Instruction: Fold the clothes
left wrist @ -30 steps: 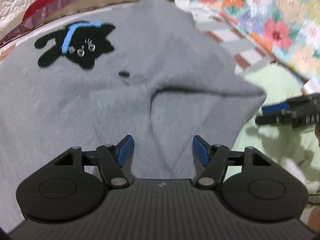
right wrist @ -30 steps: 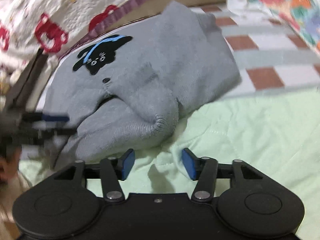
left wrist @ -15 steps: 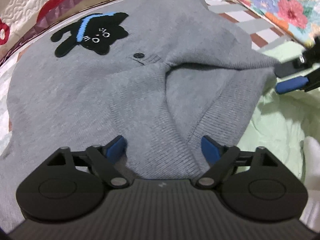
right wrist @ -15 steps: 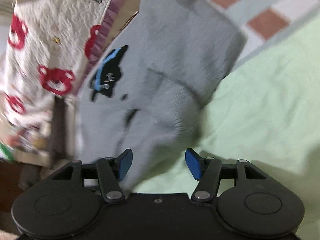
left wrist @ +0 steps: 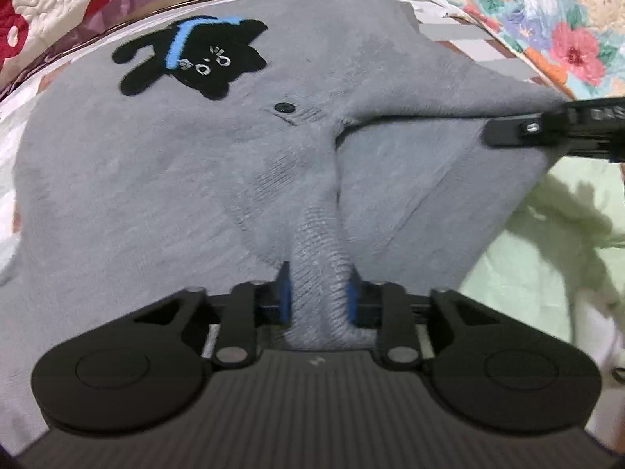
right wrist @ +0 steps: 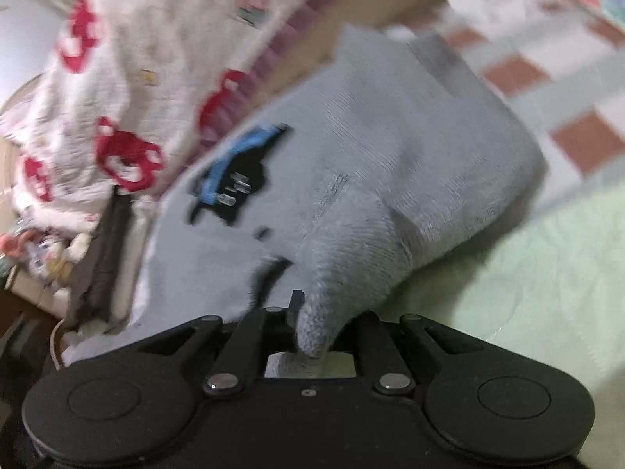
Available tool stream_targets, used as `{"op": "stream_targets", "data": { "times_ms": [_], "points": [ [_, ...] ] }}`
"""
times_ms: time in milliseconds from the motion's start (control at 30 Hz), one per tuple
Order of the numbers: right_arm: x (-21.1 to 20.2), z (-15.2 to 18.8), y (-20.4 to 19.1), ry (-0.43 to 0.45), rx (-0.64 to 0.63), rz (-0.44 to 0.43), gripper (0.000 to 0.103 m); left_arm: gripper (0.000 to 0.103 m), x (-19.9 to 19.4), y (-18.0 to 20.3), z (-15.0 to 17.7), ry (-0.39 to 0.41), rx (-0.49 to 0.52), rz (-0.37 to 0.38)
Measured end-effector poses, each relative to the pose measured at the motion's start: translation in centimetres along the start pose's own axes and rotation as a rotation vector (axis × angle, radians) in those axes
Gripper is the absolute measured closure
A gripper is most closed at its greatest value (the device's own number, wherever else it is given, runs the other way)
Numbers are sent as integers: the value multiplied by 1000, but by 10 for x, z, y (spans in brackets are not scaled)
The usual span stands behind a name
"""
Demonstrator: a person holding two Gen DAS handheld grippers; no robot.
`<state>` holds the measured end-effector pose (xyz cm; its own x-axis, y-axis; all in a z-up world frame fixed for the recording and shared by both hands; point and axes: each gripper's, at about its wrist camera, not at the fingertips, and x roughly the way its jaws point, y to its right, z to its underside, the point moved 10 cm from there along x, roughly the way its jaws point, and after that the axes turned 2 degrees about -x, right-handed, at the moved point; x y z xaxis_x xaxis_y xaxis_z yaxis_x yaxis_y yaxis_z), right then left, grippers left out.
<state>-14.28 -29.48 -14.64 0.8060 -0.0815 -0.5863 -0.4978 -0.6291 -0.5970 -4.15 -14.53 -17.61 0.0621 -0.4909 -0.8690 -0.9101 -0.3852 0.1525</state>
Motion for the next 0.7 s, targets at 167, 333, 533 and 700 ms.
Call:
{"op": "stream_targets", "data": {
  "times_ms": [167,333,533,700],
  "points": [
    [-48,4,-10,42,-92,-43,95,83,-35,12,8,-40,53,71],
    [-30,57,36,-66,-17,7,95,77,-4,17,38,-117,18,40],
    [-20,57,32,-110,-186,53,94,59,-16,20,16,-81,-47,86],
    [-19,59,41,-129,-146,16,92,44,-54,30,-17,21,-7,110]
  ]
}}
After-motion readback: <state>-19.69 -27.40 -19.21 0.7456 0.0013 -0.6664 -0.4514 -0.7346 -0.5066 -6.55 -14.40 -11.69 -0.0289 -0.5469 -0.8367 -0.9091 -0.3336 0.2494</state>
